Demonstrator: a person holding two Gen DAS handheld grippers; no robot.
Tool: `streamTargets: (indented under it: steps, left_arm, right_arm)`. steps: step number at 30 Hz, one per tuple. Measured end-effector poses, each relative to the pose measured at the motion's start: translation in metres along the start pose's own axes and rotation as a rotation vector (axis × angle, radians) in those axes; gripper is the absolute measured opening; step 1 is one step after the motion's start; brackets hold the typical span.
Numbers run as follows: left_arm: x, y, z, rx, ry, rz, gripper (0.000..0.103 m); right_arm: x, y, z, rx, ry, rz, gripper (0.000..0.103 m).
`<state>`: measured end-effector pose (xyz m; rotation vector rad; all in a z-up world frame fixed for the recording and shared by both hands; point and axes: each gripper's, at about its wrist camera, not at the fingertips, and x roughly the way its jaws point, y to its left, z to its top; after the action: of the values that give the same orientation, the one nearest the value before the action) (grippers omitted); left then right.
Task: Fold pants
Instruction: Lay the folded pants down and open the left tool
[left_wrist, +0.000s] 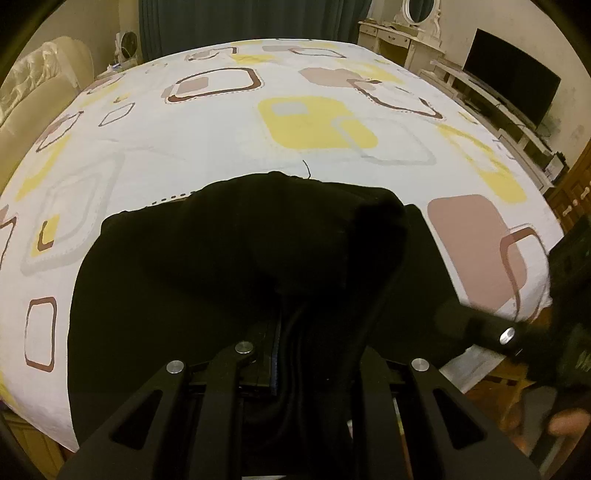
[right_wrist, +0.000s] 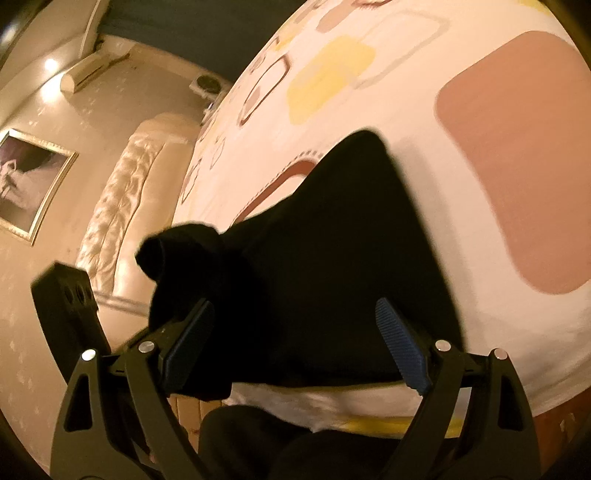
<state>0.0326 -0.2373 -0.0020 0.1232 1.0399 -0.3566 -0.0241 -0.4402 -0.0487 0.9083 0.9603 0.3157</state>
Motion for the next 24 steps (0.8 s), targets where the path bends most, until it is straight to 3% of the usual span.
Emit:
streamTargets:
  steps: [12, 20, 24]
  left_arm:
    - [0.021, -0.024, -0.015, 0.034, -0.052, 0.141, 0.014]
    - [0.026, -0.028, -0.019, 0.06, -0.083, 0.167, 0.015]
    - [0.026, -0.03, -0.019, 0.066, -0.085, 0.147, 0.02]
  right_arm:
    - [-0.004, -0.009, 0.007, 0.073, -0.037, 0.038, 0.089]
    - [-0.008, -0.014, 0.011, 0.08, -0.037, 0.042, 0.089]
    - [-0.011, -0.015, 0.011, 0.079, -0.04, 0.039, 0.089]
